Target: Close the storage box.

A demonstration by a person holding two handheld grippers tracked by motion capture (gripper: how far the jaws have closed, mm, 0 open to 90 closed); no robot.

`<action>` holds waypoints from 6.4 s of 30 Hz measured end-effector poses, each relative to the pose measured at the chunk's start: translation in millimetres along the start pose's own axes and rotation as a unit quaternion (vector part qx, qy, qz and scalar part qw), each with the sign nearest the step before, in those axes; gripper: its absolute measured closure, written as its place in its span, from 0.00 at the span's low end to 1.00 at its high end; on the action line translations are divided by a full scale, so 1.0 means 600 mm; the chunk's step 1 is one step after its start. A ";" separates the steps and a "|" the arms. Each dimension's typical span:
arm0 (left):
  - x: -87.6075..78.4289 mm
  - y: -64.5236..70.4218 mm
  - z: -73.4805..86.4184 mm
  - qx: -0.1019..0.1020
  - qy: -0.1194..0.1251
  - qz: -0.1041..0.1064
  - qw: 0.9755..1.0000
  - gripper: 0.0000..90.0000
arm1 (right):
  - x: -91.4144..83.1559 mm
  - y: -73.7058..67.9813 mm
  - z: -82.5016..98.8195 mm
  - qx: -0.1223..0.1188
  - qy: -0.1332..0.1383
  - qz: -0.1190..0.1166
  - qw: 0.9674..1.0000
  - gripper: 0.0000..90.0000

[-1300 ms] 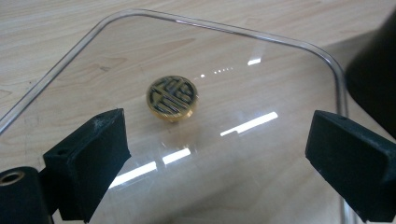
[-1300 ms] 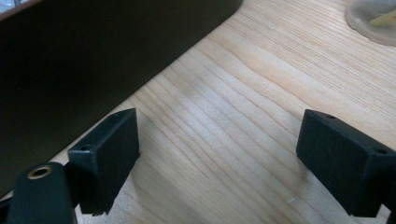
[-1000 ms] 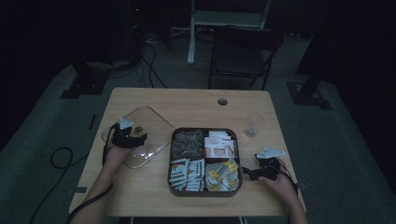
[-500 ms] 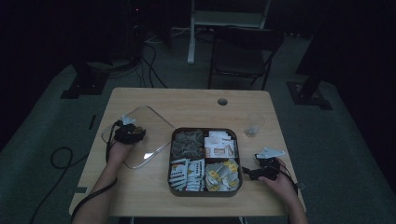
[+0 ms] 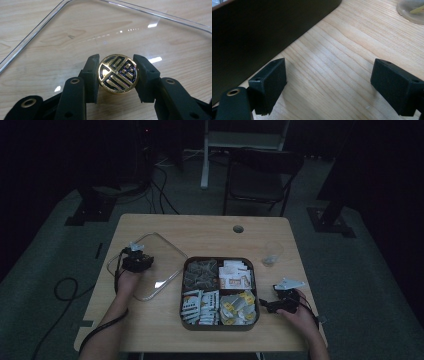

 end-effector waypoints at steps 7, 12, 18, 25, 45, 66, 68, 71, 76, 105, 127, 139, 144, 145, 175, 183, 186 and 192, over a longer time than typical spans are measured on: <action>-0.029 -0.010 -0.031 -0.004 0.018 -0.004 1.000 0.67 | 0.000 0.000 0.000 0.000 0.000 0.000 1.000 0.14; -0.045 -0.012 -0.050 -0.004 0.028 0.003 1.000 0.67 | 0.000 0.000 0.000 0.000 0.000 0.000 1.000 0.14; -0.065 0.006 -0.074 0.004 0.043 0.025 0.999 0.67 | 0.000 0.000 0.000 0.000 0.000 0.000 1.000 0.14; -0.078 0.054 -0.096 0.028 0.051 0.072 0.996 0.67 | 0.000 0.000 0.000 0.000 0.000 0.000 1.000 0.14; -0.105 0.208 -0.136 0.105 0.074 0.211 0.969 0.67 | 0.000 0.000 0.000 0.000 0.000 0.000 1.000 0.14; -0.093 0.332 -0.112 0.191 0.038 0.306 0.932 0.67 | 0.000 0.000 0.000 0.000 0.000 0.000 1.000 0.14; -0.092 0.344 -0.110 0.198 0.037 0.315 0.928 0.67 | 0.000 0.000 0.000 0.000 0.000 0.000 1.000 0.14; -0.090 0.363 -0.107 0.205 0.033 0.329 0.921 0.67 | 0.000 0.000 0.000 -0.001 0.000 0.000 1.000 0.14; -0.087 0.390 -0.098 0.217 0.025 0.346 0.912 0.67 | 0.000 0.000 0.000 0.000 0.000 0.000 1.000 0.14; -0.063 0.427 -0.057 0.246 -0.011 0.347 0.905 0.67 | 0.000 0.000 0.000 -0.001 0.001 0.000 1.000 0.14; -0.061 0.426 -0.048 0.241 -0.011 0.351 0.905 0.66 | 0.000 0.000 0.000 0.001 0.000 0.000 1.000 0.14; -0.063 0.425 -0.046 0.232 -0.004 0.354 0.906 0.64 | 0.000 0.000 0.000 0.001 0.000 0.000 1.000 0.14; -0.074 0.414 -0.069 0.196 0.016 0.355 0.914 0.38 | 0.000 0.000 0.000 0.000 0.001 0.000 1.000 0.14; -0.076 0.411 -0.072 0.191 0.014 0.355 0.915 0.28 | 0.000 0.000 0.000 0.000 0.001 0.000 1.000 0.14; -0.080 0.263 -0.072 0.114 0.059 0.245 0.961 0.00 | 0.000 0.000 0.000 0.000 0.000 0.000 1.000 0.14; -0.077 0.205 -0.064 0.085 0.066 0.200 0.974 0.00 | 0.000 0.000 0.000 0.000 0.000 0.000 1.000 0.14; -0.075 0.186 -0.058 0.078 0.064 0.193 0.976 0.00 | 0.000 0.000 0.000 0.000 0.000 0.000 1.000 0.14; -0.071 0.152 -0.040 0.073 0.055 0.176 0.980 0.00 | 0.000 0.000 0.000 0.000 0.000 0.000 1.000 0.14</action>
Point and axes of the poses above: each handheld gripper's, and its own axes: x roughly forward along the jaws, z roughly out of its underside, y roughly to its right, the point moved 4 cm from there along x, roughly forward along the jaws, and after that the axes turned 9 degrees about y, right-handed, at the moved point
